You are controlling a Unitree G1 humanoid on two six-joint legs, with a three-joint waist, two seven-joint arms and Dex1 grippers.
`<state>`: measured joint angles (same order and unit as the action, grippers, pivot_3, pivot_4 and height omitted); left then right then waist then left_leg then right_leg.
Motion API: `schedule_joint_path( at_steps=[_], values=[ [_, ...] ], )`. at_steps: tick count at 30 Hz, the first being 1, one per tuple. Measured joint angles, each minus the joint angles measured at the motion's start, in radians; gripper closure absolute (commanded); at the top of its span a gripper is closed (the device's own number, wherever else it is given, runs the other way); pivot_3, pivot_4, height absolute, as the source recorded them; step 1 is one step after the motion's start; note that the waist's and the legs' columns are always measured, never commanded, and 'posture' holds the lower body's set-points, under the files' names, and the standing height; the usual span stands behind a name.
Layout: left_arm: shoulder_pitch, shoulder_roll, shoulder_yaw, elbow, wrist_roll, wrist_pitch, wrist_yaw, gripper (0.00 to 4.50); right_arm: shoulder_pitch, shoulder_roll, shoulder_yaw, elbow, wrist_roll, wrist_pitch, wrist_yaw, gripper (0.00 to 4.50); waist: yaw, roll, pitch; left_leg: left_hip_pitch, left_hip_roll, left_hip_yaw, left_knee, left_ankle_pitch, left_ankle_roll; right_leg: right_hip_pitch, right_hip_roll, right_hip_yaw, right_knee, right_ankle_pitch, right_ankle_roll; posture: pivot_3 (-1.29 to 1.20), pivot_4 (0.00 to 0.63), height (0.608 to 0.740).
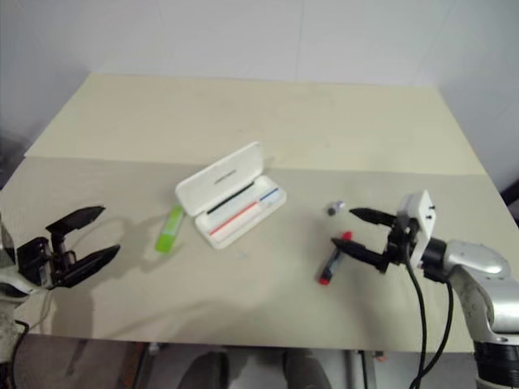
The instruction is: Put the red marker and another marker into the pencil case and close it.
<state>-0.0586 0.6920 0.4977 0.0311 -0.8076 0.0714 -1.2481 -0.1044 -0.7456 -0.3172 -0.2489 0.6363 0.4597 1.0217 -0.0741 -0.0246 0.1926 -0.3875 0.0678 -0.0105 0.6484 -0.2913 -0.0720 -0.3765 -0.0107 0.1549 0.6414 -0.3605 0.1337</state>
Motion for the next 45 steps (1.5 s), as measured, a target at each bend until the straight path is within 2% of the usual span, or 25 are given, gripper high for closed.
schedule_joint_path(
  at_steps=[8, 13, 20, 24, 32, 45],
  values=[
    [-0.028, -0.03, -0.083, -0.022, 0.013, 0.027, -0.018, 0.04, 0.185, 0.069, -0.04, -0.122, 0.019, -0.026, -0.053, 0.0, 0.0, 0.0, 0.0, 0.0, 0.0, 0.0, 0.0, 0.0, 0.0, 0.0, 0.0, 0.001, 0.0, -0.001, 0.0, 0.0, 0.15, 0.74],
    [-0.17, -0.07, -0.201, -0.065, 0.047, 0.048, 0.011, 0.04, 0.121, 0.074, -0.035, -0.145, 0.035, -0.022, -0.1, 0.0, 0.007, -0.001, 0.0, 0.0, -0.001, 0.0, 0.001, 0.003, 0.001, 0.0, 0.0, 0.002, 0.002, 0.003, 0.001, 0.0, 0.15, 0.74],
    [-0.149, -0.124, -0.32, -0.195, 0.13, 0.104, 0.151, 0.04, 0.198, 0.076, -0.037, -0.221, 0.072, -0.003, -0.12, 0.0, 0.019, -0.001, 0.0, 0.0, -0.001, 0.0, 0.0, 0.003, 0.001, 0.0, 0.001, 0.002, 0.0, 0.002, 0.001, 0.0, 0.15, 0.74],
    [-0.155, -0.135, -0.394, -0.211, 0.23, 0.124, 0.246, 0.04, 0.242, 0.052, -0.058, -0.239, 0.097, 0.001, -0.116, 0.0, 0.024, -0.001, 0.0, 0.0, -0.001, 0.0, 0.001, 0.003, 0.001, 0.0, 0.001, 0.003, 0.0, 0.002, 0.001, 0.0, 0.15, 0.74],
    [-0.249, -0.147, -0.557, -0.175, 0.42, 0.169, 0.338, 0.04, 0.22, 0.041, -0.084, -0.239, 0.109, 0.008, -0.153, 0.0, 0.022, -0.001, 0.0, 0.0, -0.002, 0.0, 0.001, 0.003, 0.001, 0.001, 0.001, 0.004, 0.0, 0.003, 0.003, 0.0, 0.15, 0.74],
    [-0.339, -0.179, -0.667, -0.094, 0.581, 0.243, 0.41, 0.04, 0.161, 0.051, -0.043, -0.145, 0.05, -0.059, -0.139, 0.0, 0.026, -0.001, 0.001, 0.0, -0.002, 0.001, 0.001, 0.003, 0.001, 0.0, 0.001, 0.005, 0.001, 0.003, 0.003, 0.0, 0.15, 0.74]
  ],
)
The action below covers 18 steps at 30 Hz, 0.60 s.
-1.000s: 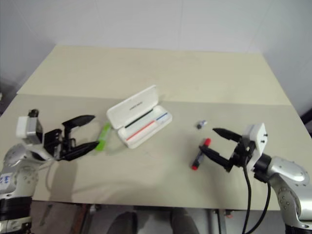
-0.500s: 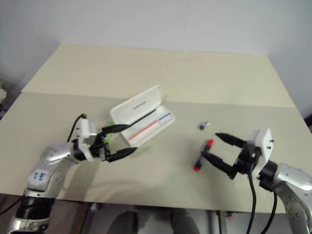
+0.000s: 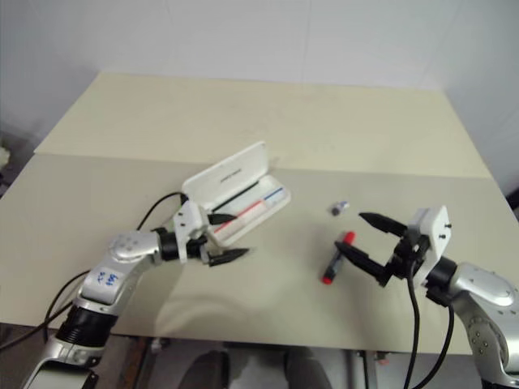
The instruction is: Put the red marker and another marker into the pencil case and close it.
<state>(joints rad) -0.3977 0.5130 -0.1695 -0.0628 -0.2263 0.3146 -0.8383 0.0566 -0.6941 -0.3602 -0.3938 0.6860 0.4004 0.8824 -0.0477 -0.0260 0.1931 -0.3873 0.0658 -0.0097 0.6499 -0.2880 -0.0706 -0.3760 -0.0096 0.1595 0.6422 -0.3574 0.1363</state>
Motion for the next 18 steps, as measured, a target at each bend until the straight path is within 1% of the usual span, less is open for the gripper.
schedule_joint_path(
  at_steps=[6, 11, 12, 14, 18],
  values=[
    [-0.069, 0.016, -0.062, 0.0, 0.12, 0.055, 0.035, 0.04, -0.007, 0.018, 0.002, 0.017, -0.02, -0.035, 0.0, 0.0, 0.011, 0.0, 0.0, 0.0, 0.0, 0.0, 0.0, 0.0, 0.0, 0.0, 0.0, 0.0, 0.0, 0.0, 0.0, 0.0, 0.15, 0.74],
    [-0.099, 0.017, -0.091, 0.002, 0.171, 0.065, 0.038, 0.04, -0.008, 0.037, 0.002, 0.044, -0.038, -0.055, -0.001, 0.0, 0.018, 0.0, 0.0, 0.001, 0.0, 0.001, 0.001, 0.0, 0.0, 0.0, 0.0, 0.001, 0.002, 0.0, 0.0, 0.0, 0.15, 0.74],
    [-0.105, 0.022, -0.103, 0.003, 0.186, 0.062, 0.036, 0.44, -0.008, 0.04, 0.002, 0.046, -0.04, -0.057, -0.001, 0.0, 0.018, 0.0, 0.0, 0.001, 0.0, 0.001, 0.001, 0.0, 0.0, 0.0, 0.0, 0.001, 0.002, 0.0, 0.0, 0.0, 0.15, 0.74],
    [-0.12, 0.037, -0.124, 0.004, 0.215, 0.052, 0.033, 0.92, -0.009, 0.04, 0.003, 0.047, -0.042, -0.066, -0.001, 0.0, 0.019, 0.0, 0.0, 0.001, 0.0, 0.001, 0.002, 0.0, 0.0, 0.0, 0.0, 0.001, 0.002, 0.0, 0.0, 0.0, 0.15, 0.74],
    [-0.136, 0.047, -0.137, 0.007, 0.246, 0.047, 0.026, 2.35, -0.013, 0.041, 0.004, 0.055, -0.05, -0.076, 0.0, 0.0, 0.018, 0.0, 0.0, 0.001, 0.0, 0.002, 0.002, 0.0, 0.0, 0.0, 0.0, 0.002, 0.002, 0.0, 0.0, 0.0, 0.15, 0.74]
  ],
)
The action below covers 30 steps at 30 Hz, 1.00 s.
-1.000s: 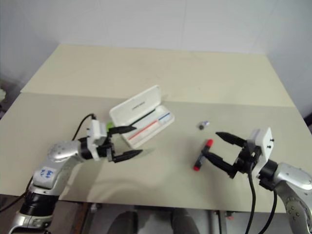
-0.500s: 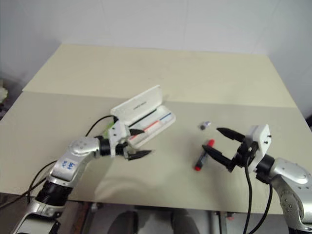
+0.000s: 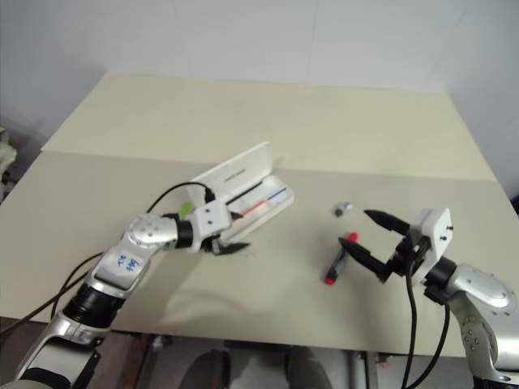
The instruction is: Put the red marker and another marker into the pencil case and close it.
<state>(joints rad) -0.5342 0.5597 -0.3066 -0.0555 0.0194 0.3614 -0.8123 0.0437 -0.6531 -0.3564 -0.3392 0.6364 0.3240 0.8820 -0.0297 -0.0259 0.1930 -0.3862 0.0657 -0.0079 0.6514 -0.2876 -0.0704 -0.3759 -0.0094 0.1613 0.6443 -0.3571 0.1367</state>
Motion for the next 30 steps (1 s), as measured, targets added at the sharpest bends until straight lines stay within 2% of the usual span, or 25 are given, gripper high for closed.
schedule_joint_path(
  at_steps=[4, 7, 14, 20, 23, 26, 30],
  values=[
    [0.002, -0.01, -0.015, 0.015, 0.004, 0.008, -0.008, 3.68, -0.006, 0.001, 0.004, 0.009, -0.002, -0.001, 0.0, 0.0, 0.001, 0.0, 0.0, 0.0, 0.0, 0.0, 0.001, 0.0, 0.0, 0.0, 0.0, 0.0, 0.001, 0.0, 0.0, 0.0, 0.15, 0.74],
    [0.002, -0.012, -0.002, 0.022, 0.002, 0.003, 0.002, 4.46, -0.016, 0.001, 0.009, 0.013, -0.007, -0.001, 0.0, 0.0, 0.0, 0.0, 0.0, 0.0, 0.0, 0.0, 0.001, 0.001, 0.002, 0.0, 0.0, 0.0, 0.002, 0.001, 0.001, 0.0, 0.15, 0.74],
    [0.078, -0.01, 0.122, 0.028, -0.075, -0.073, 0.006, 4.46, 0.005, 0.004, 0.023, 0.004, -0.008, -0.001, 0.0, 0.0, -0.003, 0.0, 0.0, 0.0, 0.0, 0.001, -0.001, 0.002, 0.002, -0.001, 0.0, 0.002, 0.001, 0.002, 0.001, 0.0, 0.15, 0.74],
    [0.151, 0.027, 0.236, 0.002, -0.201, -0.187, -0.098, 4.46, 0.001, 0.0, 0.025, -0.009, 0.001, 0.006, 0.007, 0.0, 0.0, 0.0, 0.0, 0.0, 0.0, 0.002, -0.002, 0.002, 0.002, -0.002, 0.0, 0.002, 0.0, 0.001, 0.0, 0.0, 0.15, 0.74],
    [0.212, 0.082, 0.296, -0.08, -0.282, -0.23, -0.179, 4.46, -0.005, -0.007, 0.025, -0.009, 0.003, 0.01, 0.015, 0.0, -0.001, 0.0, 0.0, 0.0, 0.0, 0.002, -0.003, 0.002, 0.002, -0.001, -0.001, 0.002, -0.001, 0.001, 0.0, 0.0, 0.15, 0.74],
    [0.285, 0.143, 0.305, -0.106, -0.3, -0.25, -0.252, 4.46, 0.0, -0.016, 0.024, -0.008, 0.004, 0.022, 0.023, 0.0, -0.002, 0.0, 0.0, 0.0, 0.0, 0.002, -0.003, 0.002, 0.002, -0.001, -0.001, 0.002, -0.001, 0.001, 0.0, 0.0, 0.15, 0.74],
    [0.344, 0.177, 0.305, -0.157, -0.318, -0.283, -0.325, 4.46, -0.006, -0.023, 0.024, -0.007, 0.011, 0.03, 0.03, 0.0, -0.001, -0.001, 0.0, 0.0, 0.0, 0.003, -0.003, 0.002, 0.002, -0.001, -0.001, 0.003, -0.002, 0.001, 0.0, 0.0, 0.15, 0.74]
  ],
)
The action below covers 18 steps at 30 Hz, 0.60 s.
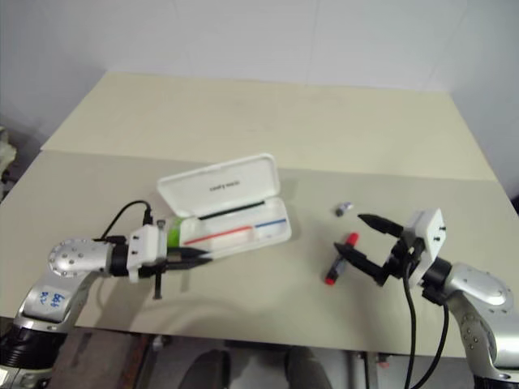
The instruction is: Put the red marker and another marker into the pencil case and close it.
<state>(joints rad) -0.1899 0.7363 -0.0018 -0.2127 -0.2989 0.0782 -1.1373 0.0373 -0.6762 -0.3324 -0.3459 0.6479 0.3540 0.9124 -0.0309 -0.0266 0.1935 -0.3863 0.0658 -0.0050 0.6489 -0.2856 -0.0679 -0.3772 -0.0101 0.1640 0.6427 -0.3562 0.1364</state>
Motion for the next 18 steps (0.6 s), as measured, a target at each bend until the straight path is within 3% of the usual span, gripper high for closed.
schedule_joint_path(
  at_steps=[7, 18],
  values=[
    [-0.015, 0.022, -0.058, -0.011, 0.047, 0.0, -0.016, 4.46, -0.012, -0.009, 0.0, -0.001, 0.005, 0.024, 0.0, 0.0, -0.001, 0.0, 0.0, 0.0, 0.0, 0.0, 0.0, 0.0, 0.0, 0.0, 0.0, 0.0, 0.0, 0.0, 0.0, 0.0, 0.15, 0.74],
    [-0.091, -0.022, -0.174, 0.068, 0.15, -0.122, -0.013, 4.46, 0.016, -0.018, -0.008, -0.032, 0.036, 0.069, -0.011, 0.0, 0.001, 0.0, 0.0, 0.0, 0.0, 0.0, 0.0, 0.0, 0.001, 0.0, 0.0, 0.0, 0.0, 0.0, 0.0, 0.0, 0.15, 0.74]
  ],
)
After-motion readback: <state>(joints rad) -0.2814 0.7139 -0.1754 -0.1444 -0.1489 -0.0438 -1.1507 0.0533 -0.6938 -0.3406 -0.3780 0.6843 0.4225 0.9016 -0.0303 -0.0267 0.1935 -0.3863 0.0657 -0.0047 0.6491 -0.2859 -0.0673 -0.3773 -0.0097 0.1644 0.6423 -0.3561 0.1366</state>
